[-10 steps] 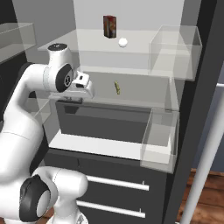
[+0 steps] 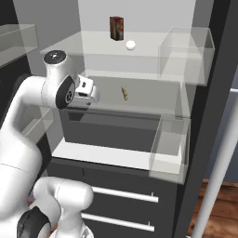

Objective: Pick the egg and butter from the fridge and place them by the bowl for mixing.

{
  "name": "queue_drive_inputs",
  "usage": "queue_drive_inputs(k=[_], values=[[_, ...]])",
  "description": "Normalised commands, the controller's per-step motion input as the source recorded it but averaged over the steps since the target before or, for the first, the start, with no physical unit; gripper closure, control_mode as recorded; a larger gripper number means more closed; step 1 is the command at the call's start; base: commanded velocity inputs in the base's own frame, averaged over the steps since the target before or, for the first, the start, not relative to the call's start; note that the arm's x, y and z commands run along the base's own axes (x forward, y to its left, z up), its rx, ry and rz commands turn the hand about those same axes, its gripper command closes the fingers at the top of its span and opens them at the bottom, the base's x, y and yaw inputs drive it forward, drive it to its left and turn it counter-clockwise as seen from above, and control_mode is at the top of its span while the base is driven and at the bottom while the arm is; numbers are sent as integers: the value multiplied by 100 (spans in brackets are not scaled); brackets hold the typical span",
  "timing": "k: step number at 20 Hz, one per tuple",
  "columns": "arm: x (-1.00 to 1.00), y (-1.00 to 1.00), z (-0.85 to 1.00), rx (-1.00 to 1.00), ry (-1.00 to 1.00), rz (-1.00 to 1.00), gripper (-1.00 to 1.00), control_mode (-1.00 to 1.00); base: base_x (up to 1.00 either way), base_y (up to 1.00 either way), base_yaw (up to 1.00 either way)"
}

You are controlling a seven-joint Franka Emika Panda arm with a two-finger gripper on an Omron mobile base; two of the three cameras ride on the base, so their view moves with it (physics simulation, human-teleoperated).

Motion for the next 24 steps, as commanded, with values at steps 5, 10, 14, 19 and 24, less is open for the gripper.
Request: queue_drive_inputs(k=[5,10,14,19,24], values=[[-2,-6,32,8,-32,-1,-100,-100,0,0,0],[4,-16,51,0,-6,-1,-100,-100,0,0,0],[0,-28,57,-2,0,-3,-100,-100,0,0,0],[0,-29,51,-11,0,-1,-100,-100,0,0,0],[0,-29,31,-13,0,-3,-100,-100,0,0,0]])
